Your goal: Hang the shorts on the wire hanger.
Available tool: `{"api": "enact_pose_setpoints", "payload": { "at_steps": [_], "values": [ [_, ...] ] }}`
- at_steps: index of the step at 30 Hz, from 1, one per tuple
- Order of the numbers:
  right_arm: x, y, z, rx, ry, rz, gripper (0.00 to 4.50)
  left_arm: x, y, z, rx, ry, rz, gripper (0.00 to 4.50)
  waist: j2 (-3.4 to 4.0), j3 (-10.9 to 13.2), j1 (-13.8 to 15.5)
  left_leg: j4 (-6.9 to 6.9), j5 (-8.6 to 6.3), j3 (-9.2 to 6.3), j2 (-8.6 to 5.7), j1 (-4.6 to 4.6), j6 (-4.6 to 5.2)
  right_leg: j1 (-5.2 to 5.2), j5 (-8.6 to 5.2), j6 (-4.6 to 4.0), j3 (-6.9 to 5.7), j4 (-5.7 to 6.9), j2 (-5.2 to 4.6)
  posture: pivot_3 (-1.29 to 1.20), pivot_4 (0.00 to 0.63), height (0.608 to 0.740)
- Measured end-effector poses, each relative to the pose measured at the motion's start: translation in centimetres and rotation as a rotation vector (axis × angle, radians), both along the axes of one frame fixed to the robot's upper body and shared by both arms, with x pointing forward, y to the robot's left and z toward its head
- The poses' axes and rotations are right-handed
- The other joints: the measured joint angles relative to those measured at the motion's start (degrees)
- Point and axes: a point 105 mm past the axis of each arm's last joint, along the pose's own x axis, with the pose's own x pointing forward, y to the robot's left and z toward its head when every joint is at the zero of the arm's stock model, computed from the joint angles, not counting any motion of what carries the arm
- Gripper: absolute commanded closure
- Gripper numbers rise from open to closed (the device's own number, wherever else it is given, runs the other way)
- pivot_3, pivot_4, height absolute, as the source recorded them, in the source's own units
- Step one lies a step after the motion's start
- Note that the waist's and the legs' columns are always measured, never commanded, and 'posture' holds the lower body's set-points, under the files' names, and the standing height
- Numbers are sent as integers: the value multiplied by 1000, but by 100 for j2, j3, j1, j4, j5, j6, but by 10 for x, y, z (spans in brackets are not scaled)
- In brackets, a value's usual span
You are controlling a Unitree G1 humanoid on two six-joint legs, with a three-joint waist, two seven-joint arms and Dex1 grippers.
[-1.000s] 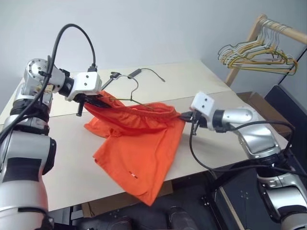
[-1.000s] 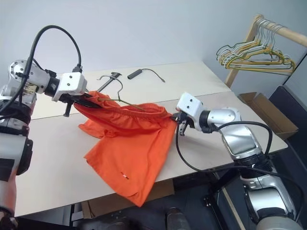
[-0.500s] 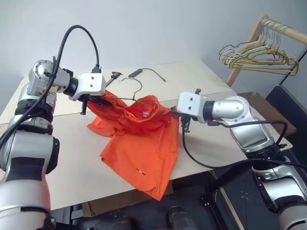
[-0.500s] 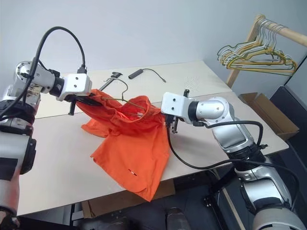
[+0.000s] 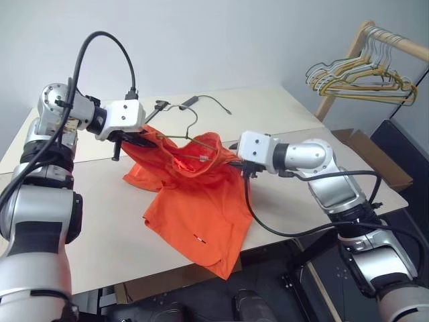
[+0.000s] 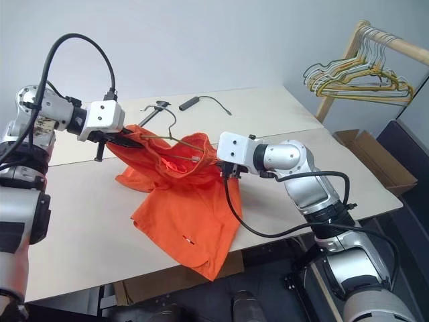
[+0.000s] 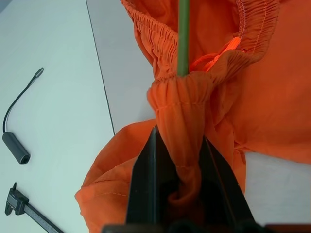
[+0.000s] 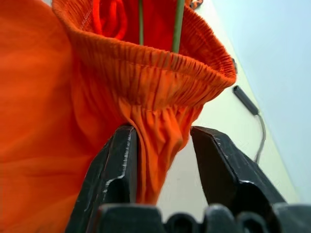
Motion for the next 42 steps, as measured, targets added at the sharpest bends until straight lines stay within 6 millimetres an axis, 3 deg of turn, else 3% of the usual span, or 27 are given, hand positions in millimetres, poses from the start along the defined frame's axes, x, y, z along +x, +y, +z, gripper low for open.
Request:
{"api": "enact_pose_setpoints", "payload": {
  "at_steps": [13,21,24,28,32,42],
  "values": [
    [3,-5,-6,169,215,3,2495,-7,-6,-6,-34,45,-58,4500,0,0,-14,0,0,-1,1,0,0,1,1,0,0,4,0,-95,0,740],
    [1,3,-12,197,315,28,2495,-7,-12,-2,-65,34,-80,4500,1,0,-16,0,0,-4,0,-1,0,0,2,1,0,6,0,-94,0,740],
    [0,3,-12,195,341,27,3027,-8,-11,-5,-65,41,-78,4500,1,0,-15,0,0,-4,0,0,0,0,2,2,0,6,-1,-96,0,740],
    [0,4,-11,202,368,28,4391,-8,-10,-5,-67,41,-76,4500,1,0,-16,0,0,-4,0,-1,0,0,2,2,-1,7,-1,-99,0,740],
    [-2,5,-11,208,380,37,4458,-7,-9,-4,-70,36,-69,4500,1,0,-17,1,0,-4,0,-1,0,0,2,2,-1,7,-1,-102,0,740],
    [-1,1,-7,226,371,0,4500,-1,-8,0,-158,-9,-29,1354,1,0,-20,0,0,-4,0,-2,0,0,3,3,-1,7,-1,-118,0,740]
  ]
}}
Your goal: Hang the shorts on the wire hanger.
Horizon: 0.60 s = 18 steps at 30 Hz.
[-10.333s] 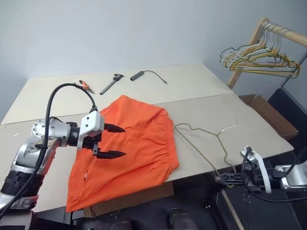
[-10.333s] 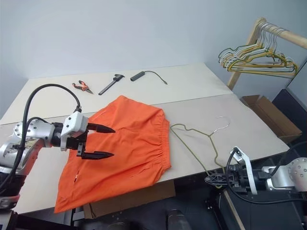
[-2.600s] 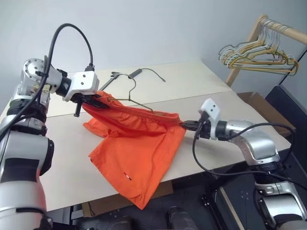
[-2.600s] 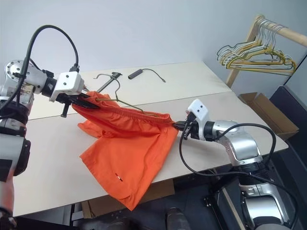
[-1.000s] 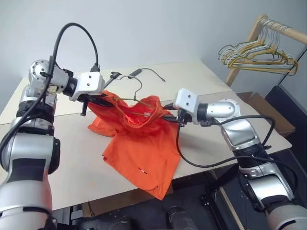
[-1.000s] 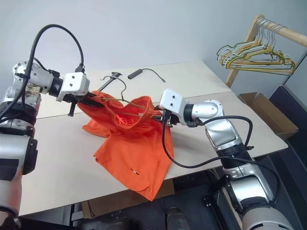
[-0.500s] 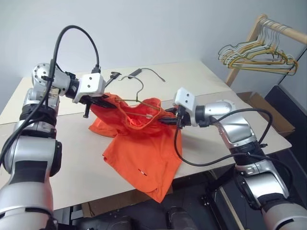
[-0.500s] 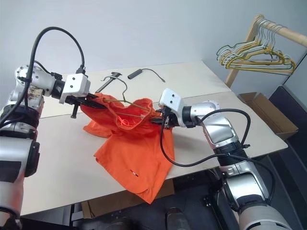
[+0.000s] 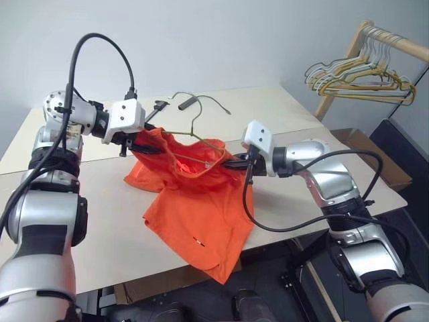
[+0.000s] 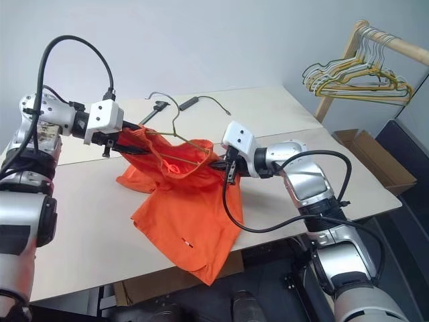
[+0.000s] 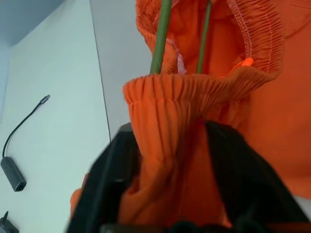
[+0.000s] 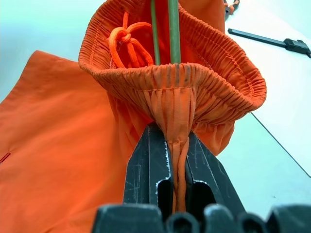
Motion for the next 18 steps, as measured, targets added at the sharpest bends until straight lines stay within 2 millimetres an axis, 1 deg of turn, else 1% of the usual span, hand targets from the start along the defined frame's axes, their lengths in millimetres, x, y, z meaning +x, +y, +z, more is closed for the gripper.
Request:
{"api": "enact_pose_setpoints", "payload": {
  "at_steps": [4,8,12,15,16,18],
  "values": [
    [0,-14,0,15,-1,-69,4500,5,6,9,-82,-52,58,52,0,0,1,0,0,-2,-1,-3,0,0,3,4,-2,0,-3,-135,0,740],
    [-6,-26,1,51,13,-133,4500,8,16,24,-152,-115,119,19,0,0,-28,0,0,-2,0,-3,0,-1,3,5,-2,-1,-3,-153,0,740],
    [-9,-43,12,102,36,-262,4500,12,25,43,-319,-154,193,19,0,0,-61,5,0,-3,-1,-4,0,0,4,6,-2,-1,-7,-182,0,740],
    [-11,-58,22,142,69,-383,4500,8,20,54,-474,-144,159,19,2,-2,-99,5,0,-3,-2,-4,1,1,4,7,-2,1,-11,-199,0,740],
    [-12,-65,26,149,80,-441,4500,4,16,54,-535,-128,117,19,8,-5,-118,5,0,-3,0,-4,1,1,5,7,-2,6,-12,-204,0,740],
    [-14,-76,28,158,108,-547,4500,-3,10,47,-626,-71,58,19,9,-6,-169,5,0,-3,-1,-4,0,1,6,8,1,8,-12,-210,0,740]
  ]
}}
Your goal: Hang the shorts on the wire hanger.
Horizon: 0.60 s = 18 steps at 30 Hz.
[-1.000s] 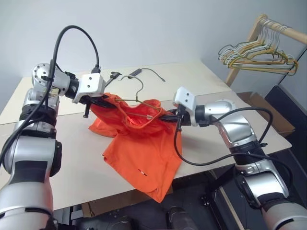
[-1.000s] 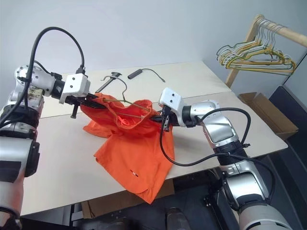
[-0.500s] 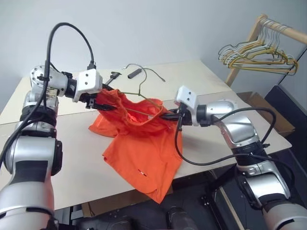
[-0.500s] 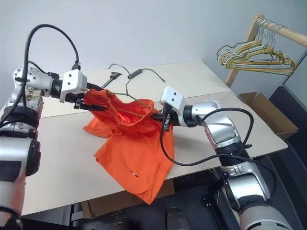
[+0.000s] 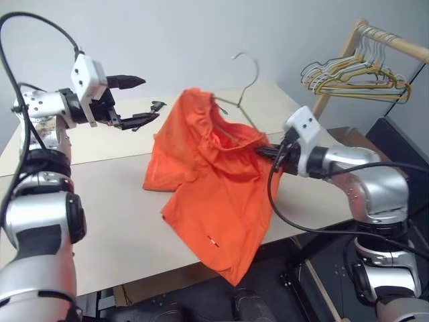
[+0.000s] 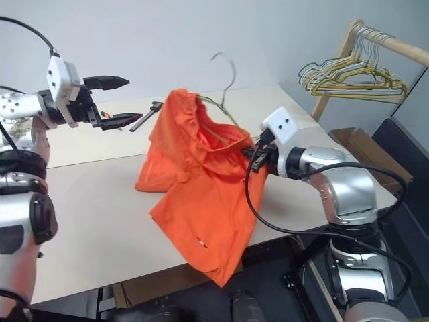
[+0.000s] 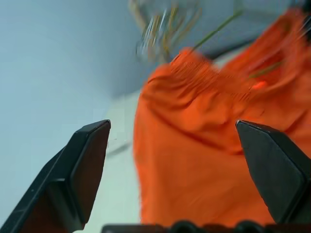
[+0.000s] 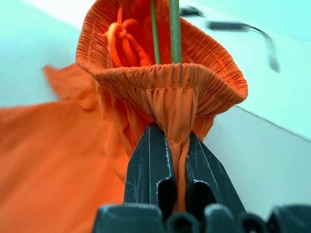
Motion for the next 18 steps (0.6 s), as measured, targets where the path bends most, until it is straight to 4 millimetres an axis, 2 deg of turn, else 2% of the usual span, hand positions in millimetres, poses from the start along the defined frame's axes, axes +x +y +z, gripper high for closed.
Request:
{"api": "enact_pose_setpoints", "payload": {
  "at_steps": [6,10,14,18],
  "values": [
    [-3,-32,-13,41,180,-344,4500,-26,-22,-18,-191,96,-167,19,-1,-1,-196,4,0,-6,-3,2,0,-2,1,2,10,27,-3,-224,0,740],
    [1,-61,-20,51,174,-625,4500,-44,-34,-14,-284,107,-221,19,2,-4,-294,0,1,-12,-21,8,-1,-2,-3,8,12,37,-23,-232,0,740],
    [-2,-89,-20,33,138,-844,4500,-55,-37,-11,-376,127,-246,19,7,-7,-330,0,0,-13,-32,10,2,0,-6,15,12,36,-43,-239,0,740],
    [-7,-107,-22,44,131,-1018,4500,-62,-42,-3,-482,131,-274,19,17,-18,-385,1,-3,-15,-42,12,7,5,-9,23,12,31,-54,-242,0,740]
  ]
}}
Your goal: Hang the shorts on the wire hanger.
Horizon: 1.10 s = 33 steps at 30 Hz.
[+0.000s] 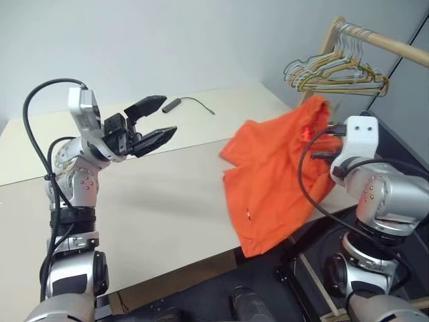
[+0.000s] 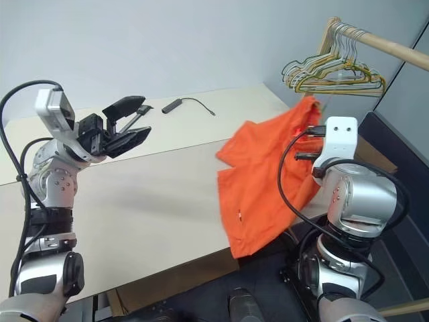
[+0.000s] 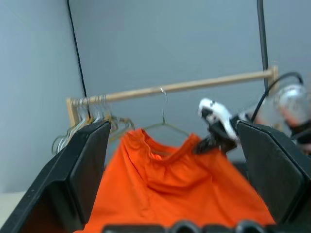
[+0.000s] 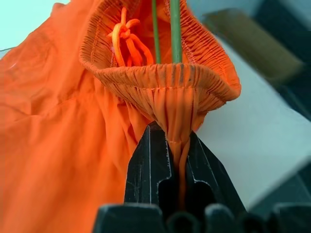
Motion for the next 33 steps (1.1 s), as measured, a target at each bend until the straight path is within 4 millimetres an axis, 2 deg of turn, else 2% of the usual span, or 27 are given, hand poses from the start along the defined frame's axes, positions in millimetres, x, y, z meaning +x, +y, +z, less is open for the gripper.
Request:
{"api": "enact_pose_setpoints", "payload": {
  "at_steps": [6,10,13,17,24,30,33],
  "values": [
    [-10,-27,19,-8,-53,-273,4500,-1,-11,3,-66,14,7,19,10,-6,-89,0,1,-2,-10,4,3,1,-3,5,2,-4,-8,-242,0,740],
    [-16,-40,21,-17,-51,-413,4500,-1,-15,5,-77,14,14,19,24,-15,-154,-1,0,-3,-13,6,5,7,-3,5,2,-10,-10,-250,0,740],
    [-9,-46,25,-6,-57,-442,4500,-2,-19,5,-76,14,7,19,30,-18,-241,-1,-1,-2,-18,18,12,20,-2,8,5,-18,-13,-252,0,740],
    [3,-55,29,-4,-69,-450,4500,-2,-22,4,-71,16,2,19,32,-18,-357,-44,-2,-5,-19,87,17,93,-3,11,1,-60,-14,-243,0,740],
    [22,-81,34,111,-91,-456,4500,-4,-25,2,-53,14,-5,19,37,-18,-396,-77,8,1,-29,107,26,99,-1,16,13,-69,-20,-241,0,740],
    [37,-106,28,118,-80,-461,4500,-5,-26,-4,-42,30,-5,19,41,-15,-414,-85,12,3,-33,106,29,100,2,20,17,-81,-23,-234,0,740],
    [44,-117,34,123,-94,-461,4500,-7,-28,-4,-34,22,-13,19,49,-12,-421,-90,13,6,-40,106,32,100,3,23,22,-85,-26,-231,0,740]
  ]
}}
